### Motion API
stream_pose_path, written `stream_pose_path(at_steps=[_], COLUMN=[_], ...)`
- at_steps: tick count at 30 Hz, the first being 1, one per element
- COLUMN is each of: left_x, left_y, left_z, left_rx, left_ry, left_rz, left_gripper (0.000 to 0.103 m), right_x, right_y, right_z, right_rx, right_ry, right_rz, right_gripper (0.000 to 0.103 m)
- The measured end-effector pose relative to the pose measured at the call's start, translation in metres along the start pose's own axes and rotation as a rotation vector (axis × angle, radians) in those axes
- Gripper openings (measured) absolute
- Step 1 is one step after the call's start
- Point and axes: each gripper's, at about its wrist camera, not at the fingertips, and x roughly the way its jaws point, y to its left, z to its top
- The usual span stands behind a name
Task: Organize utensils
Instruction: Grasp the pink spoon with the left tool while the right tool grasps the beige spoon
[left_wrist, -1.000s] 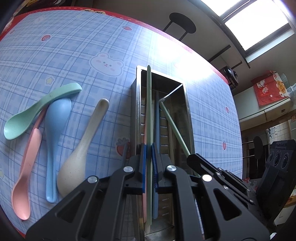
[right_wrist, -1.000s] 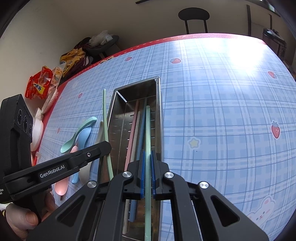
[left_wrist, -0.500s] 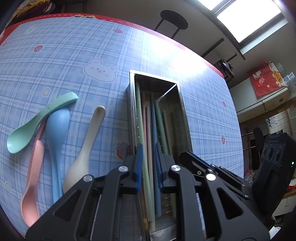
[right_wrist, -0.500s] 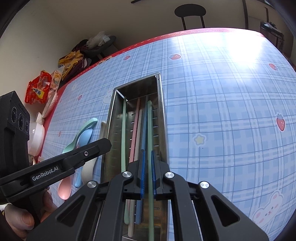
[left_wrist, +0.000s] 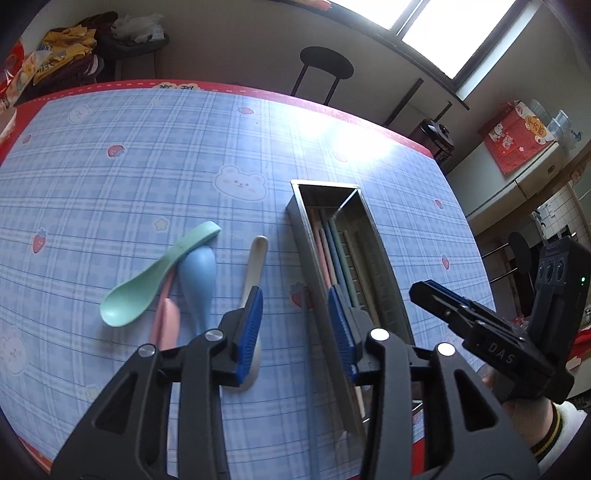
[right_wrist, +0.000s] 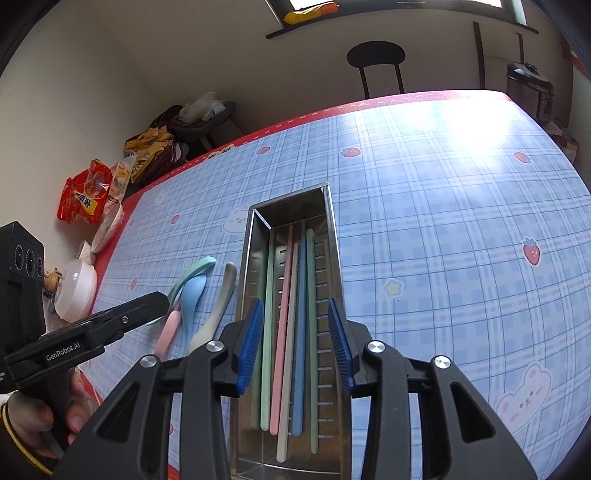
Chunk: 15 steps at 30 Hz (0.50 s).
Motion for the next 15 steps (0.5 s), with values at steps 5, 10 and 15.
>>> stream_pose_path(at_steps=[5, 10, 15], left_x=[-0.032, -0.054, -0.057], left_y=[0.030, 0.062, 0.092], left_z=[-0.014, -0.035, -0.049], left_rx=[0.085, 0.124, 0.073], left_ry=[-0.001, 0.005, 0.019], left_rz=[0.011, 0.036, 0.035], left_gripper=[0.042, 0.042, 0.042], right_x=[-0.014, -0.014, -0.010], right_y=[0.021, 0.040, 0.057], right_z=[-0.021, -0.042, -0.061], right_rx=[-0.025, -0.044, -0.048], right_ry=[-0.021, -0.004, 0.029], right_rz=[-0.004, -0.004, 0.004], right_gripper=[0.037, 0.037, 0.037])
